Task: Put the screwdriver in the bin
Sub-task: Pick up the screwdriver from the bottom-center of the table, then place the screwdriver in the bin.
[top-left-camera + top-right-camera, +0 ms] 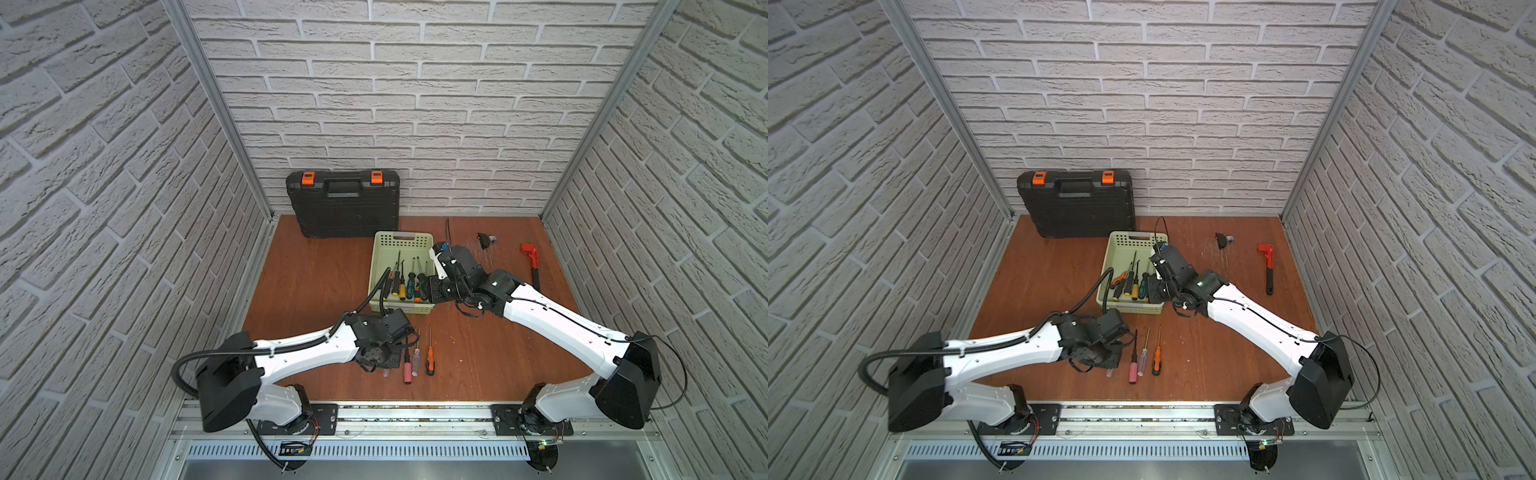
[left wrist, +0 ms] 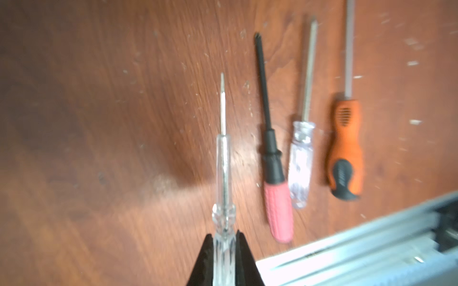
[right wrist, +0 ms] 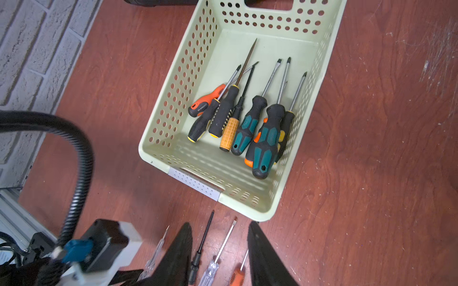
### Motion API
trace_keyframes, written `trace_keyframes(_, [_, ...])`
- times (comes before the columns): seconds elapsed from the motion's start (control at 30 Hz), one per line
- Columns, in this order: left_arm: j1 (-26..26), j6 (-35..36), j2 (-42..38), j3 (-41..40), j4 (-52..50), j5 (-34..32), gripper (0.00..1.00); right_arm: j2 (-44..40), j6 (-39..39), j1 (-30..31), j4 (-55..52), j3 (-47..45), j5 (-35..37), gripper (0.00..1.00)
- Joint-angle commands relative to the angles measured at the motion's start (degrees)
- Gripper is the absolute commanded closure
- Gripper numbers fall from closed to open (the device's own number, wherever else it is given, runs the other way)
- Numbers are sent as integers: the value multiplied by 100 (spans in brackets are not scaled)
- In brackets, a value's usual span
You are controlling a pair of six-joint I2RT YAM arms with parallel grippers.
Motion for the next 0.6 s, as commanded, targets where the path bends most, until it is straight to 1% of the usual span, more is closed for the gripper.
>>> trace_keyframes(0.0, [44, 79, -692, 125, -745, -93, 95, 59, -326, -15, -195, 327, 423, 61])
trace_keyframes(0.07, [214, 281, -966, 427, -976, -137, 95, 70, -439, -33, -234, 409, 472, 61])
trace_keyframes(0.13, [568, 537, -1062, 773, -1008, -97, 94, 74, -495, -46, -219, 457, 471, 60])
trace_keyframes(0.23, [1247, 1014, -775, 1333, -695, 87, 94, 157, -483, -57, -212, 527, 358, 61])
trace_keyframes(0.3, [1632, 1352, -293, 1798, -395, 148, 94, 222, -444, -55, -203, 546, 219, 61])
trace_keyframes(0.43, [2172, 1819, 855, 2741, -214, 369, 95, 221, -485, -57, -252, 546, 42, 61])
trace_keyframes(0.57, [2516, 2469, 1785, 3480, -299, 361, 95, 89, -657, -57, -435, 555, 276, 61])
